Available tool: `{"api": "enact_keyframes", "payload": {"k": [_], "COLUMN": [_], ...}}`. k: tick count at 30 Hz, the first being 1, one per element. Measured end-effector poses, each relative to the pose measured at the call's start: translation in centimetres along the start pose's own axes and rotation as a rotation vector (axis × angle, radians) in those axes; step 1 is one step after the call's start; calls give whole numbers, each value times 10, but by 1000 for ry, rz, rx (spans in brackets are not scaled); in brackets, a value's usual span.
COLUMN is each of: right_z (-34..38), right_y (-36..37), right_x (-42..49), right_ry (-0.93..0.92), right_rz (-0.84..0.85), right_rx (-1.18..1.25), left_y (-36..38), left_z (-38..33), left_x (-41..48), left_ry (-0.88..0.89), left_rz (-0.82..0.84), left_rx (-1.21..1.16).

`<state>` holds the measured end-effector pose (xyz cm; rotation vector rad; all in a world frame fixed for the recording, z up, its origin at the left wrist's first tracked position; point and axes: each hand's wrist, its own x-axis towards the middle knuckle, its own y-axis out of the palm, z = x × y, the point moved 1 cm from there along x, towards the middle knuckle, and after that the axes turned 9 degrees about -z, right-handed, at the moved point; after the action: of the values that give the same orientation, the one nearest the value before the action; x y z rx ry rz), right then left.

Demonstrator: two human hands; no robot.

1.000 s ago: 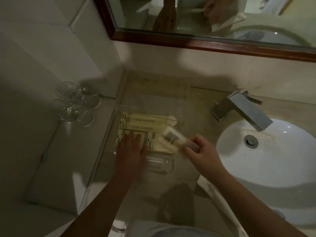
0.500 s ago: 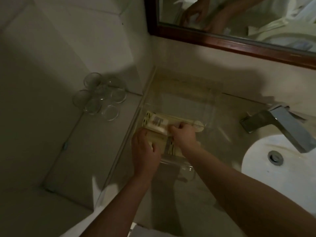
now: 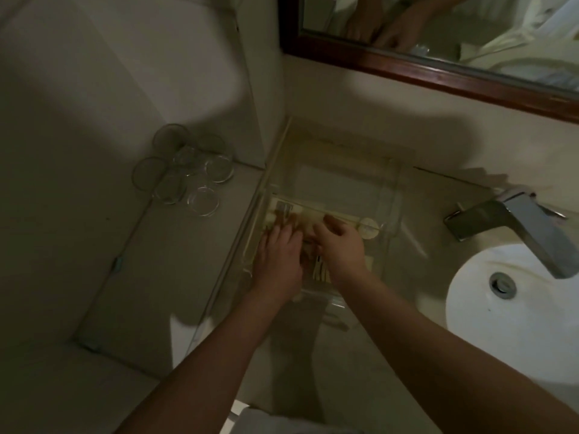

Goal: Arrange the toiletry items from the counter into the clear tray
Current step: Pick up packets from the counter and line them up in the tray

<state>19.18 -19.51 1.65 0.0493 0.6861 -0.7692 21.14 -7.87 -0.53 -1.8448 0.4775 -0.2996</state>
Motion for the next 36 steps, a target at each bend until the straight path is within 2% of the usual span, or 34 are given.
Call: {"api": "enact_keyframes", "payload": {"k": [4,6,8,10,12,16,19,22,25,28,31,33,36], "right_z": [3,4,-4,-18,-36,-75,-95,-119,-135,-136,-128,-118,-97], "right_y": [-37,-74,-117,-163,-204,-254,-266,-270,-272,-272,-272,-268,-254], "right_x": [-18,-28,-33,-33,-32,-42,-62,-76,-80,-78,-75,-74,-75], "right_ry": [10,-90,-231,-335,-333,-223,-243,-326,-366,-367,-329,-344,-401], "right_rz": [49,39,-35,-181,-263,-187,-97,-3,18,68,125,198,358], "right_rx": [68,-4,-162,-381,-591,-917,-1081,-1284,-1239,-1192,-1057,-948,-926], "left_y": [1,0,-3,-7,-8,0,13,28,49,53,40,25,-3], "left_z": [-3,-4,-7,-16,-37,-95,-134,-160,-172,-171,-156,-137,-104], "left_x": [5,6,3,-2,-12,-48,-83,-110,-121,-121,-120,-117,-113], "left_ry": [-50,-56,-42,-22,2,180,251,-20,-210,-253,-352,-455,-632], "left_rz": [-4,-51,-105,-183,-244,-224,-102,151,332,380,426,414,331], "left_rx": [43,27,-3,-57,-136,-292,-392,-469,-498,-544,-702,-848,-1063]}}
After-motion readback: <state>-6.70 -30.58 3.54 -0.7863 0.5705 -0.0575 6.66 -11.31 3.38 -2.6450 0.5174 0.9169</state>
